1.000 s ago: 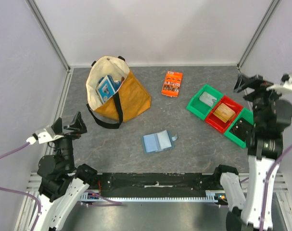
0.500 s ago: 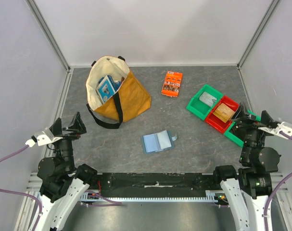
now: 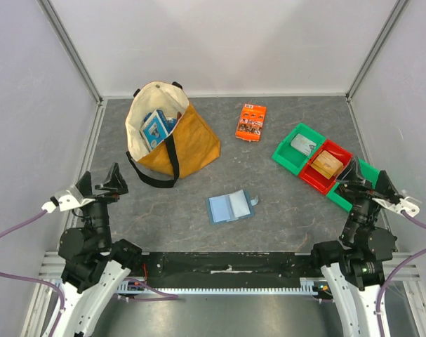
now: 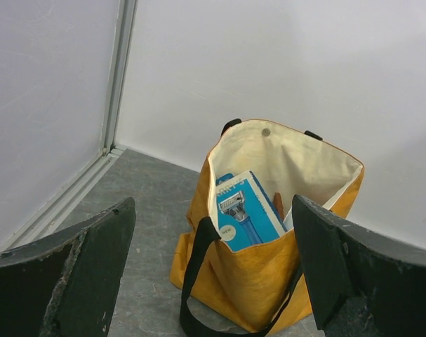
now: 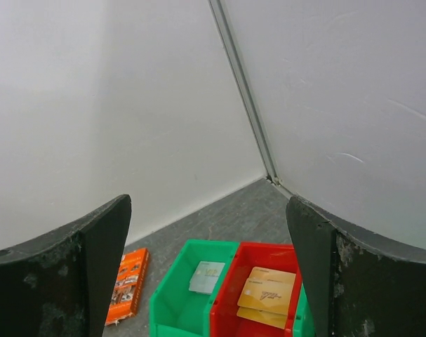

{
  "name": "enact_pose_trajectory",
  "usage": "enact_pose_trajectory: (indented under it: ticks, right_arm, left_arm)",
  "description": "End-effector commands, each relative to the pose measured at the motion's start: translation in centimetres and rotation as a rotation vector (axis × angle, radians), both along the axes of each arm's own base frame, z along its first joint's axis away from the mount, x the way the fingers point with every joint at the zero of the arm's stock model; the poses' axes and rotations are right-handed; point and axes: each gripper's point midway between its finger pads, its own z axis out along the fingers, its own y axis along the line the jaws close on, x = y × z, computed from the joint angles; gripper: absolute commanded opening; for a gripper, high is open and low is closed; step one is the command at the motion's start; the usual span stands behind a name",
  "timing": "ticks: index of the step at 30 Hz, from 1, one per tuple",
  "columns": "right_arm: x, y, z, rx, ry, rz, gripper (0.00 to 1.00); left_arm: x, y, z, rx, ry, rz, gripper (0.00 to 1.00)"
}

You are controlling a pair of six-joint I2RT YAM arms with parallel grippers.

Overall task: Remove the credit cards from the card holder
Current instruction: Reset both arms

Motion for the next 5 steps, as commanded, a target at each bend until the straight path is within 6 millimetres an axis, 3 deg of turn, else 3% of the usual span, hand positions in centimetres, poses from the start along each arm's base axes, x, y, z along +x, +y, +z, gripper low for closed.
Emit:
enact_pose_trajectory:
  ticks: [1, 5]
  right_arm:
    - [-0.37, -0.23, 0.87, 0.018, -0.057, -0.01, 0.98]
    - [-0.13, -0.01, 0.74, 0.014, -0.05, 0.0, 0.98]
  left_arm:
    - [-1.31, 1.09, 1.6, -0.02, -0.084, 0.03, 0.98]
    - [-1.38, 1.12, 1.66, -0.02, -0.087, 0.03, 0.98]
